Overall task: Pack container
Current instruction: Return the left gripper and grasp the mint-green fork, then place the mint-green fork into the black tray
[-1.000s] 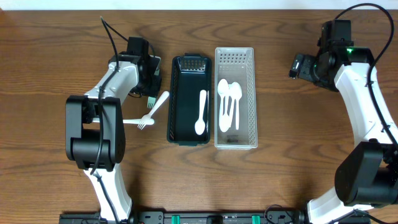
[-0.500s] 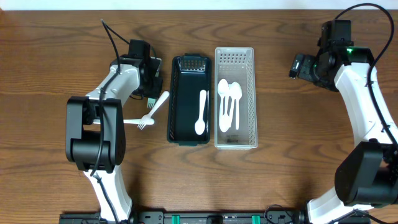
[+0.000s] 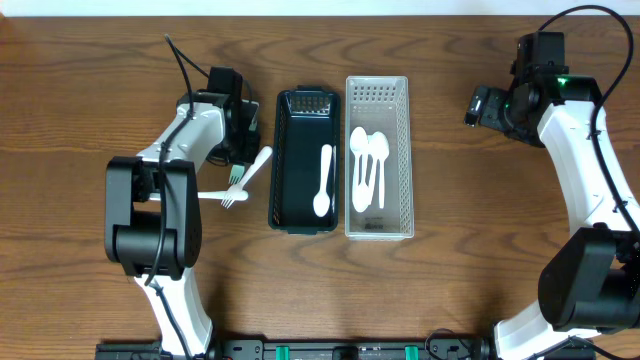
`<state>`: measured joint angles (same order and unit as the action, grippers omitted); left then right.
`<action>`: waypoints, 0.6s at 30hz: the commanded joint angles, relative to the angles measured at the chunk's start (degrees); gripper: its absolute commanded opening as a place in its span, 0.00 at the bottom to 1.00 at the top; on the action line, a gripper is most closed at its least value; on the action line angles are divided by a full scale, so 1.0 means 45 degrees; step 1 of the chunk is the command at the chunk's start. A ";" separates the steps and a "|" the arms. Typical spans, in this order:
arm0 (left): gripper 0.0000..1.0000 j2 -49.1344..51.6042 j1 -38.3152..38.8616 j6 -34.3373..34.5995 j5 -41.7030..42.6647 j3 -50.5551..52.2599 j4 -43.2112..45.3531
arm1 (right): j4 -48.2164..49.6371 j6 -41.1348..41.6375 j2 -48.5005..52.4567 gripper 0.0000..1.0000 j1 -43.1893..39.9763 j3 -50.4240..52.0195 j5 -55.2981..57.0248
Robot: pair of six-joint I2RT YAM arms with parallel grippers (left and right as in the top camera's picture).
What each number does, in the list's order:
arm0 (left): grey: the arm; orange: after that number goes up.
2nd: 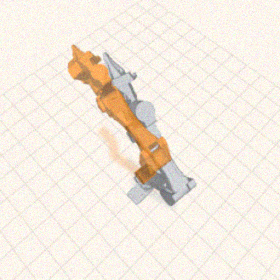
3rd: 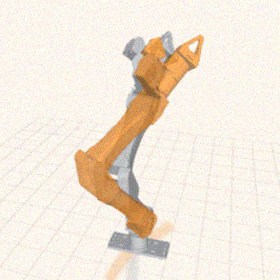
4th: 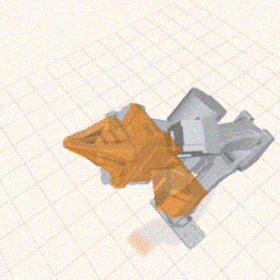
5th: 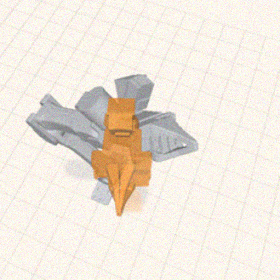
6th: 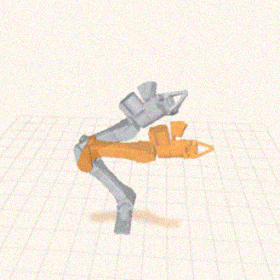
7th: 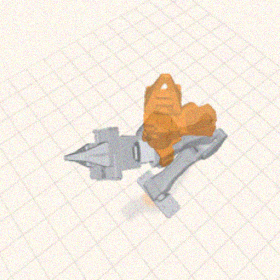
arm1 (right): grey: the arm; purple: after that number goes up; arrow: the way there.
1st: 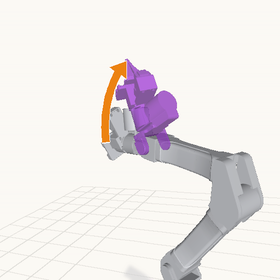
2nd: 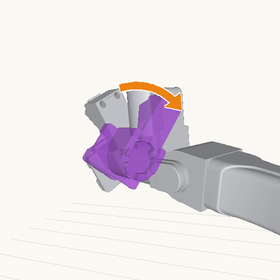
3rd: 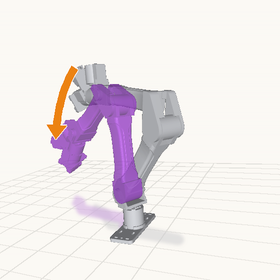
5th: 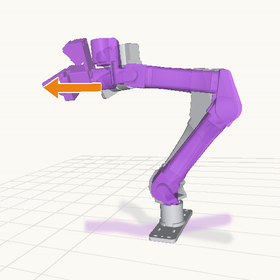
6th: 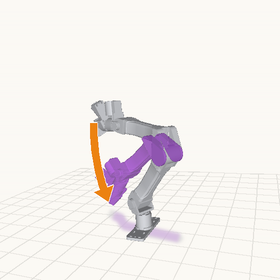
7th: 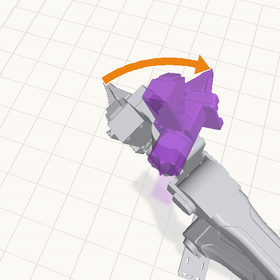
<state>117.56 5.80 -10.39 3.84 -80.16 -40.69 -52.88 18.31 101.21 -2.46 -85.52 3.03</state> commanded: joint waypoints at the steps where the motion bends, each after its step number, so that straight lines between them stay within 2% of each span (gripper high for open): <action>1: 0.06 -0.1205 0.0068 -0.0058 -0.0515 -0.0816 -0.0432 | -0.0015 -0.0024 -0.0131 0.99 -0.0068 -0.0204 -0.0015; 8: 0.06 -0.3793 0.0826 0.0267 -0.0457 -0.0928 -0.1447 | -0.0010 -0.0029 -0.0131 0.99 -0.0068 -0.0204 -0.0015; 12: 0.06 -0.4600 0.1671 0.2244 -0.0403 -0.0928 -0.2399 | -0.0015 -0.0029 -0.0131 0.99 -0.0068 -0.0204 -0.0010; 18: 0.06 -0.4245 0.3215 0.4571 -0.0136 -0.0423 -0.2982 | -0.0015 -0.0029 -0.0131 0.99 -0.0068 -0.0204 -0.0015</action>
<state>96.55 17.87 2.76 2.79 -83.68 -53.93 -52.88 18.31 101.21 -2.46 -85.52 3.01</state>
